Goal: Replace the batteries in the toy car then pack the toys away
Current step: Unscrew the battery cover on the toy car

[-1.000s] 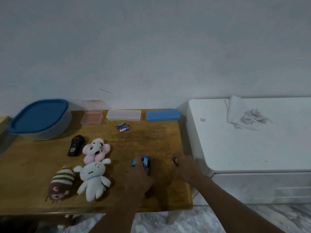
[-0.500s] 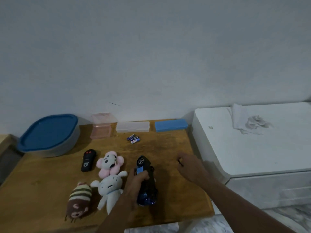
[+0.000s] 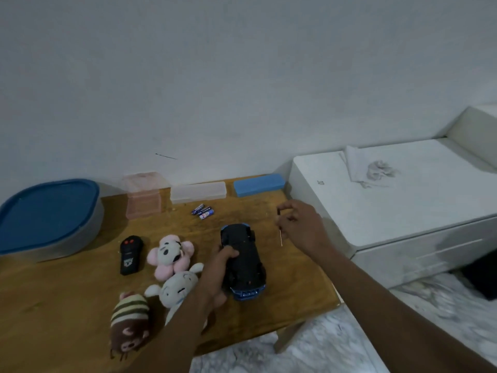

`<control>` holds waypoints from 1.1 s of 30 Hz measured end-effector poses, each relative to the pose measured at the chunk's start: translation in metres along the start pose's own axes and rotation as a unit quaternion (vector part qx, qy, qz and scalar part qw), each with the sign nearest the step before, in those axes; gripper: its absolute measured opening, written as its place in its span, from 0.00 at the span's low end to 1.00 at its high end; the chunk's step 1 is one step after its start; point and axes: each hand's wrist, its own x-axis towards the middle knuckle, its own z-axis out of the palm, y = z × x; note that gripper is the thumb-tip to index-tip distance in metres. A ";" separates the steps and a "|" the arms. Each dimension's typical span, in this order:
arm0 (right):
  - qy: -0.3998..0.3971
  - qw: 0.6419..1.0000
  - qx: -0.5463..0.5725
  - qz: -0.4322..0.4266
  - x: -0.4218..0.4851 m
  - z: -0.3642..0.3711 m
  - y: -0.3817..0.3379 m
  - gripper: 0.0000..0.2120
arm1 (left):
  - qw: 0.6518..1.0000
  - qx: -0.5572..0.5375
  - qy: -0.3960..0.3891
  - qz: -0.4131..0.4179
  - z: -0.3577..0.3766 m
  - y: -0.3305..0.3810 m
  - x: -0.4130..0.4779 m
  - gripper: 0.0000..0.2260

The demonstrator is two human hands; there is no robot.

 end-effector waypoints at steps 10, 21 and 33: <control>-0.048 0.990 0.129 -0.018 0.017 -0.004 -0.024 0.13 | 0.996 0.077 -0.028 0.037 0.018 0.027 0.010 0.23; -0.063 0.978 0.150 -0.132 0.045 -0.018 -0.026 0.13 | 0.984 0.101 -0.074 0.127 0.041 0.026 0.020 0.44; -0.080 0.967 0.204 -0.133 0.051 -0.014 -0.025 0.07 | 0.981 0.087 -0.081 0.152 0.044 0.033 0.011 0.45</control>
